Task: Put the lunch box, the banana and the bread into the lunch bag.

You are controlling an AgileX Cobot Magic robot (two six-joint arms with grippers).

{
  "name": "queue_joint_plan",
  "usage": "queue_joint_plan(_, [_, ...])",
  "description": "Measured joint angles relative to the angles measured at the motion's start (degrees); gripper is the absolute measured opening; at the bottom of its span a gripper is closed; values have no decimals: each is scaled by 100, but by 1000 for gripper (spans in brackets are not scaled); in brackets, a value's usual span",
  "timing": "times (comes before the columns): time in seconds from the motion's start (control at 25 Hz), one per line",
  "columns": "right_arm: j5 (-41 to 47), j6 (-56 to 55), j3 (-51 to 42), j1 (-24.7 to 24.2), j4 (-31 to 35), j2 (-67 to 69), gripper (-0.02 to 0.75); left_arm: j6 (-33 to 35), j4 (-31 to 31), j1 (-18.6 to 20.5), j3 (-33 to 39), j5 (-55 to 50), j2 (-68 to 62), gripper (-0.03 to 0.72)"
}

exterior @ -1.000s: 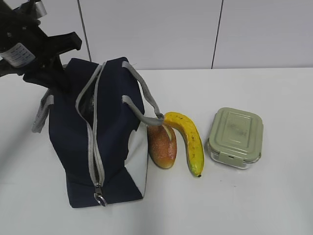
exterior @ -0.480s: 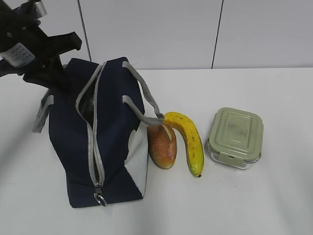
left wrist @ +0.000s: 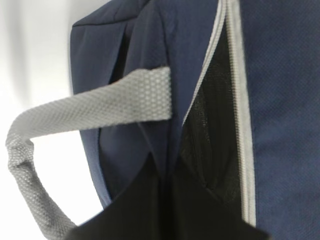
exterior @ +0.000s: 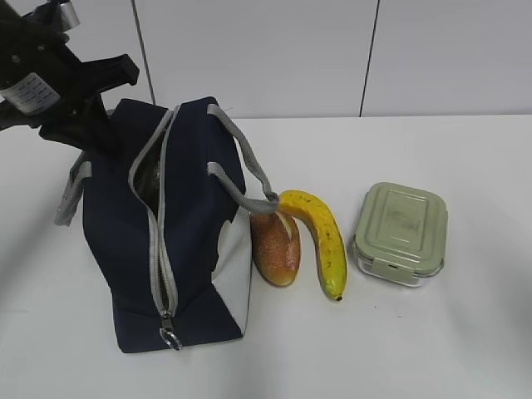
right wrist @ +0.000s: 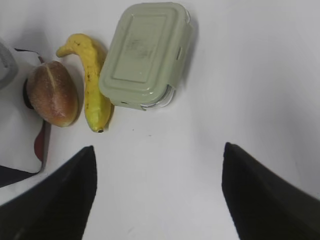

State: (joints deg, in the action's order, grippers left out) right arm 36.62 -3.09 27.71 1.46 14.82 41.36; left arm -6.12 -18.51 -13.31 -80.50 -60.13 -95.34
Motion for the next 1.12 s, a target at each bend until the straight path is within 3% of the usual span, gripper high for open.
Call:
queue_joint_plan(0.56, [-577,3008,426,-37,2629,2856,576,0,0,0,0,0,0,-3])
queue_joint_plan(0.76, [-378,3764,804,-451,3162,3529,576,0,0,0,0,0,0,-3])
queue_joint_plan(1.12, [301,5488,975,-1392,4739,4512,576,0,0,0,0,0,0,-3])
